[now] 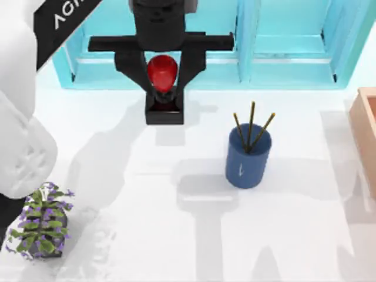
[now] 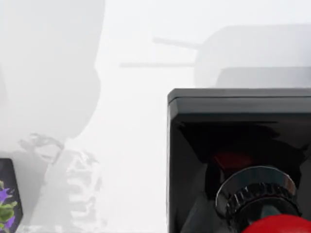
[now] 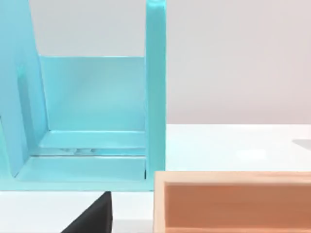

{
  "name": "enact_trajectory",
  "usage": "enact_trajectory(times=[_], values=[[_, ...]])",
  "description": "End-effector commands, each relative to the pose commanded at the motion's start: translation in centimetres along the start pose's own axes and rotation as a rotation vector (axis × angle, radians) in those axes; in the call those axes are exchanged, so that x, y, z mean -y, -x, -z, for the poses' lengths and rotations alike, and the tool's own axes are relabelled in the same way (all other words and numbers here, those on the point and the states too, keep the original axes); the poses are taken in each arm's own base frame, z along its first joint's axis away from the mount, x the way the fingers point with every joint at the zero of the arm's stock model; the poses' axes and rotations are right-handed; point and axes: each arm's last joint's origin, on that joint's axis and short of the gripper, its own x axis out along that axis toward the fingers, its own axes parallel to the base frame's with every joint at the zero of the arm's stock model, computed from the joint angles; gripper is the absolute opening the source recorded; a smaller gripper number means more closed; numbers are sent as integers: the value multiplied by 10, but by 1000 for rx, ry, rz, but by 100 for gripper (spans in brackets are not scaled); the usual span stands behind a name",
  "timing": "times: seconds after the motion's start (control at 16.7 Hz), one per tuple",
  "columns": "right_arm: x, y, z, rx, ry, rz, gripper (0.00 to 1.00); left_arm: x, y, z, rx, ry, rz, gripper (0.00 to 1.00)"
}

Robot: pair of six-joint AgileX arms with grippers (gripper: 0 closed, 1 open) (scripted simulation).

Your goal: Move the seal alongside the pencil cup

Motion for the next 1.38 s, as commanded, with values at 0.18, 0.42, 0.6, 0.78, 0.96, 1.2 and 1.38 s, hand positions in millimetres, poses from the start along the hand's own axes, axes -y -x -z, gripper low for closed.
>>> enact_trajectory(times=[0.18,0.42,0.6,0.78,0.96,1.2,1.38], values=[[0,0,0,0,0,0,100,32,-6,8,7,2,0,0],[0,0,0,0,0,0,100,42,-9,12,7,2,-3,0],[0,0,0,0,0,0,100,41,-9,10,9,5,-1,0],[0,0,0,0,0,0,100,42,-12,11,14,-2,1,0],[0,0,0,0,0,0,100,42,-22,11,3,2,-6,0],[0,0,0,0,0,0,100,42,-24,11,7,2,-3,0],[0,0,0,0,0,0,100,42,-24,11,7,2,-3,15]])
